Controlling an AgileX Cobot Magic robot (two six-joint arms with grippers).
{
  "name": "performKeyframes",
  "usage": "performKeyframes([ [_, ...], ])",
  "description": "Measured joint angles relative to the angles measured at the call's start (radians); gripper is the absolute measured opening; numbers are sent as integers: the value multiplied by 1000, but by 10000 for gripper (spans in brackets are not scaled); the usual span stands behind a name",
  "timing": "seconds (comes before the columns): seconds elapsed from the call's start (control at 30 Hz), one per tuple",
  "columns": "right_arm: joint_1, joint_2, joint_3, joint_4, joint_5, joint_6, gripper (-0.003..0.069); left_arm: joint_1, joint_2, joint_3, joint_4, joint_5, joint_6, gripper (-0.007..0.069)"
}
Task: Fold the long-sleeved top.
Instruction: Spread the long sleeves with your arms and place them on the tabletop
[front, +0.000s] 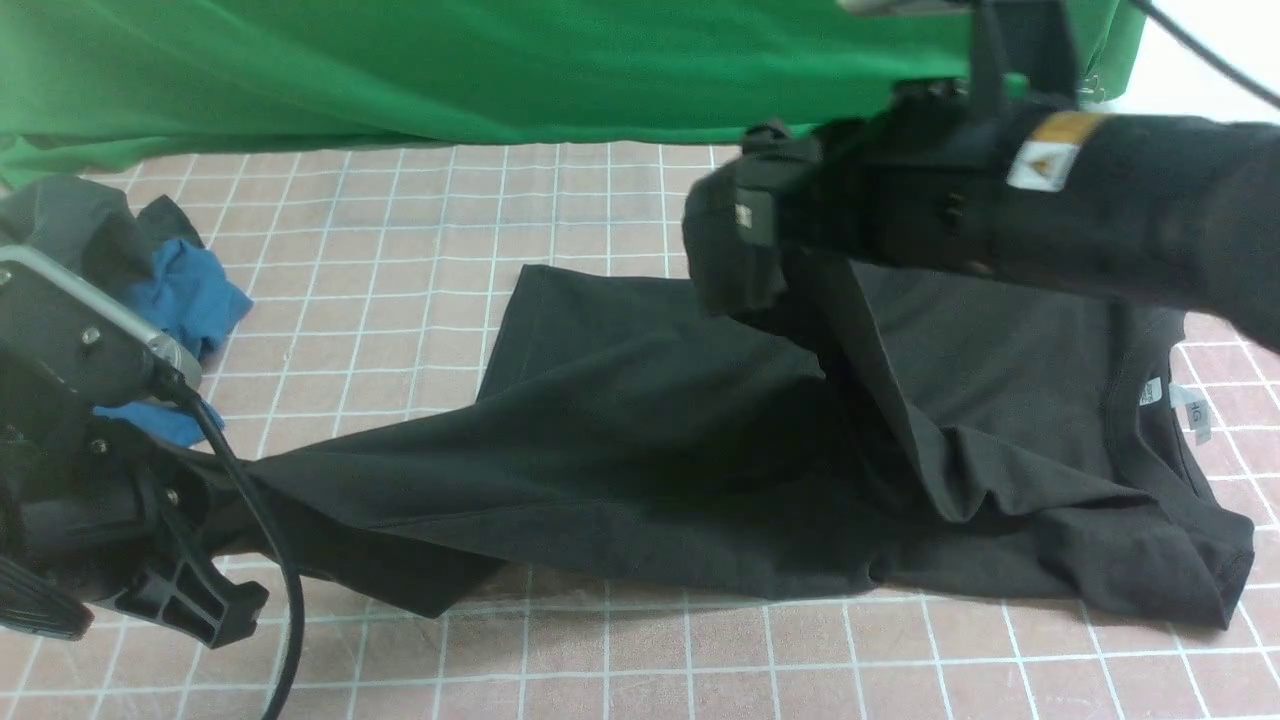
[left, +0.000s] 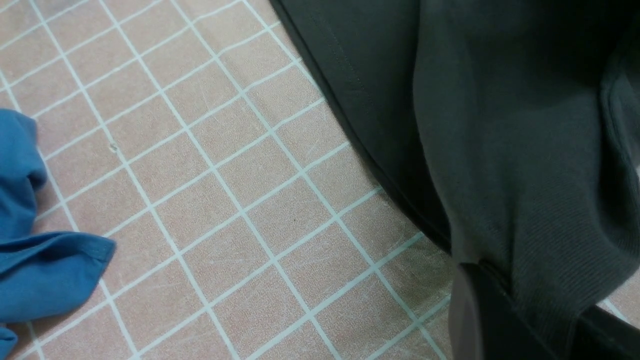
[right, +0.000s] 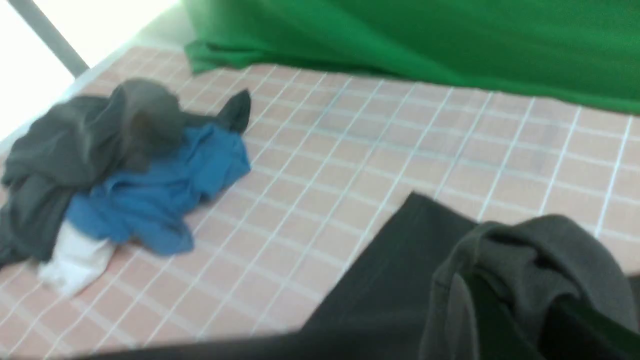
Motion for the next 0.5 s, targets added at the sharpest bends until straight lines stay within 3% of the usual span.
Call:
performKeyframes([
  [0.27, 0, 152, -177, 5, 20, -41, 86, 0, 0, 0, 0, 0, 0, 21],
  [0.5, -2, 215, -309, -12, 260, -216, 86, 0, 0, 0, 0, 8, 0, 21],
])
